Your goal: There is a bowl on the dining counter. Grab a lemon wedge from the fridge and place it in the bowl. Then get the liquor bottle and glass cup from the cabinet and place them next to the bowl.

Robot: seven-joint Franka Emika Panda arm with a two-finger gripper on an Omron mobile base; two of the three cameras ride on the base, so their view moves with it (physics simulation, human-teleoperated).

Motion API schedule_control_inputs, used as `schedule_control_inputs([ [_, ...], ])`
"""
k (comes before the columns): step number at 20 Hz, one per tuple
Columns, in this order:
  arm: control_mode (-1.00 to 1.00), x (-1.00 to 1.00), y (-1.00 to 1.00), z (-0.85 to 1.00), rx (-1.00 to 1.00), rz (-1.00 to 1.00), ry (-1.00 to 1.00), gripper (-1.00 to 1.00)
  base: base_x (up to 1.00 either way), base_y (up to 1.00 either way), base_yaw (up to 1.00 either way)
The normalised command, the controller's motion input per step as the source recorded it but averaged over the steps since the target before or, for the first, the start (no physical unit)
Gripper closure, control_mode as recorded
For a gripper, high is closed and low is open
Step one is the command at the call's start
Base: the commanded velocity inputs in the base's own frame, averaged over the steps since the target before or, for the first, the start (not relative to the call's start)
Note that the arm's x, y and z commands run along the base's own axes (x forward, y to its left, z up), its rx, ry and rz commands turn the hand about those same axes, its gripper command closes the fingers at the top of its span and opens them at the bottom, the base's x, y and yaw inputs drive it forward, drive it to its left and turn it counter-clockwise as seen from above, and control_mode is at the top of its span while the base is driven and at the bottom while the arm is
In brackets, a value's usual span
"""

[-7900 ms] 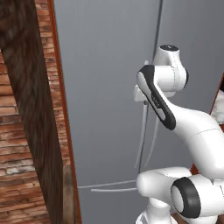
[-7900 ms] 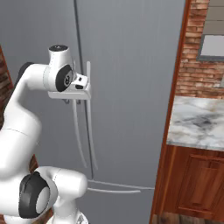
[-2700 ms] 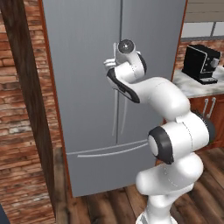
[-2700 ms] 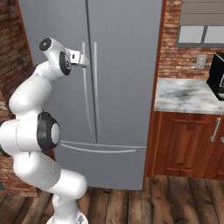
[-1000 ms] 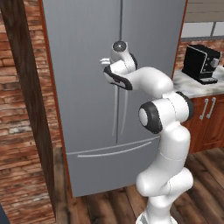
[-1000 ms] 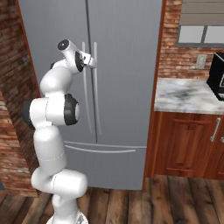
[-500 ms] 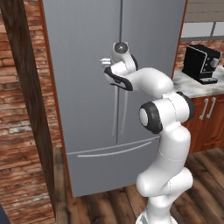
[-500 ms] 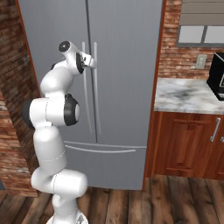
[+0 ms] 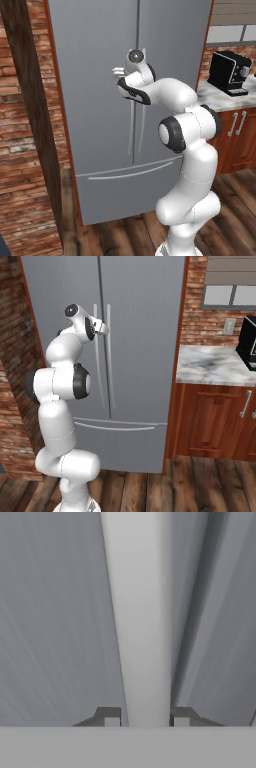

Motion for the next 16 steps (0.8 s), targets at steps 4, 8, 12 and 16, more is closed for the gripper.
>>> schedule_control_inputs([
  [4,-1.0,-0.01,0.45,0.0,0.0,0.0,0.0,1.0,0.0,0.0,0.0],
  [8,-1.0,-0.29,0.46,0.0,0.0,0.0,0.0,1.0,0.0,0.0,0.0],
  [12,-1.0,-0.78,0.5,0.01,0.02,0.0,0.0,1.0,0.0,0.0,0.0],
  [16,-1.0,-0.99,0.45,0.12,0.06,0.0,0.0,1.0,0.0,0.0,0.0],
])
